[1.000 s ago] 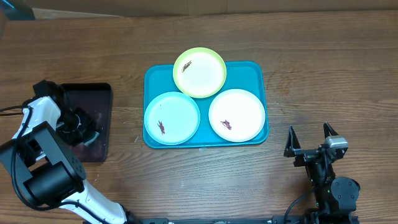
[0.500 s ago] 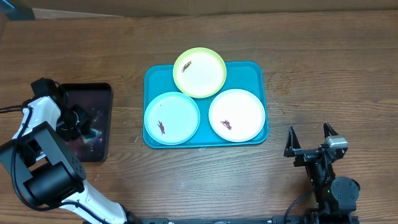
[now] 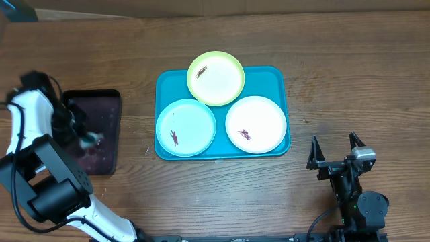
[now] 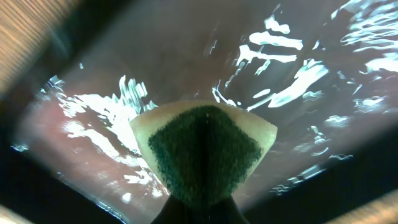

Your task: Clean dirty plates on tray and stack at the side

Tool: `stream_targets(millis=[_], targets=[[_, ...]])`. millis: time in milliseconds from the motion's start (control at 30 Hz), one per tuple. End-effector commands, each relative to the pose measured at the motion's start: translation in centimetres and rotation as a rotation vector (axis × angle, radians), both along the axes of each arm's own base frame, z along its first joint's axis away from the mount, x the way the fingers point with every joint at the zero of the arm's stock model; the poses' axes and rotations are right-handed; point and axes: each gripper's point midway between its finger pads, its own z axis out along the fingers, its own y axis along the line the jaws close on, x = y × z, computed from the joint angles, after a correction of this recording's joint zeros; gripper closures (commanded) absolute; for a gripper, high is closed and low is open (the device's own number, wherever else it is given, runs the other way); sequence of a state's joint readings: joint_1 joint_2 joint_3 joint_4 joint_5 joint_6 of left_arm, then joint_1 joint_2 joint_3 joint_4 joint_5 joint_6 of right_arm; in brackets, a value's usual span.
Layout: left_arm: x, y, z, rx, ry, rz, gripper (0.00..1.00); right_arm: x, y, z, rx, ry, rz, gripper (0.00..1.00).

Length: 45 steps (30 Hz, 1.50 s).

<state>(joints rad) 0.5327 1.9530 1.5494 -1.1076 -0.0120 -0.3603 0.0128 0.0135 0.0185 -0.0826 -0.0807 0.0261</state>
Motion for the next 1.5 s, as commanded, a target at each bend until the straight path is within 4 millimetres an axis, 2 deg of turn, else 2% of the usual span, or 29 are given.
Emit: stream_targets(millis=[0, 33, 100, 167, 267, 400, 467, 533, 600, 700, 800, 867, 933, 1033, 1133, 1200, 1233, 1300, 1333, 1367, 1467], targets=[[2.8, 1.6, 5.5, 0.06, -0.132, 0.008, 0.96, 0.0, -0.1, -0.2, -0.001, -0.004, -0.004, 0.0], [3.3, 1.6, 6.8, 0.064, -0.158, 0.006, 0.96, 0.0, -0.1, -0.2, -0.001, -0.004, -0.004, 0.0], [4.3, 1.1, 8.1, 0.033, -0.211, -0.008, 0.96, 0.0, -0.1, -0.2, -0.001, -0.004, -0.004, 0.0], [4.4, 0.7, 7.5, 0.015, -0.208, -0.014, 0.96, 0.0, -0.1, -0.2, -0.001, -0.004, -0.004, 0.0], [3.9, 0.2, 4.6, -0.004, -0.158, -0.051, 0.96, 0.0, -0.1, -0.2, -0.001, -0.004, -0.004, 0.0], [2.5, -1.0, -0.6, -0.055, -0.093, -0.068, 0.96, 0.0, -0.1, -0.2, -0.001, -0.004, -0.004, 0.0], [2.1, -1.4, -1.5, -0.072, -0.087, -0.077, 0.96, 0.0, -0.1, -0.2, -0.001, -0.004, -0.004, 0.0], [2.7, -1.5, -0.7, -0.09, -0.119, -0.128, 0.96, 0.0, -0.1, -0.2, -0.001, -0.004, -0.004, 0.0], [3.5, -1.7, 1.2, -0.118, -0.165, -0.158, 0.96, 0.0, -0.1, -0.2, -0.001, -0.004, -0.004, 0.0], [5.2, -2.2, 6.1, -0.186, -0.274, -0.173, 0.96, 0.0, -0.1, -0.2, -0.001, -0.004, -0.004, 0.0], [6.8, -3.5, 10.5, -0.271, -0.403, -0.215, 0.96, 0.0, -0.1, -0.2, -0.001, -0.004, -0.004, 0.0], [7.2, -4.1, 11.8, -0.286, -0.447, -0.274, 0.96, 0.0, -0.1, -0.2, -0.001, -0.004, -0.004, 0.0], [6.7, -3.5, 10.9, -0.231, -0.4, -0.304, 0.96, 0.0, -0.1, -0.2, -0.001, -0.004, -0.004, 0.0], [5.1, -1.9, 6.9, -0.152, -0.267, -0.252, 0.96, 0.0, -0.1, -0.2, -0.001, -0.004, -0.004, 0.0], [4.0, -2.5, 2.5, -0.187, -0.23, -0.237, 0.96, 0.0, -0.1, -0.2, -0.001, -0.004, -0.004, 0.0], [3.0, -2.7, 0.3, -0.192, -0.203, -0.244, 0.96, 0.0, -0.1, -0.2, -0.001, -0.004, -0.004, 0.0], [2.7, -2.6, -0.1, -0.193, -0.195, -0.245, 0.96, 0.0, -0.1, -0.2, -0.001, -0.004, -0.004, 0.0], [2.7, -2.4, 0.3, -0.196, -0.201, -0.236, 0.96, 0.0, -0.1, -0.2, -0.001, -0.004, -0.004, 0.0], [2.9, -2.2, 1.1, -0.197, -0.212, -0.233, 0.96, 0.0, -0.1, -0.2, -0.001, -0.004, -0.004, 0.0], [3.1, -1.9, 2.1, -0.196, -0.222, -0.231, 0.96, 0.0, -0.1, -0.2, -0.001, -0.004, -0.004, 0.0], [4.0, -1.0, 6.6, -0.165, -0.26, -0.23, 0.96, 0.0, -0.1, -0.2, -0.001, -0.004, -0.004, 0.0]])
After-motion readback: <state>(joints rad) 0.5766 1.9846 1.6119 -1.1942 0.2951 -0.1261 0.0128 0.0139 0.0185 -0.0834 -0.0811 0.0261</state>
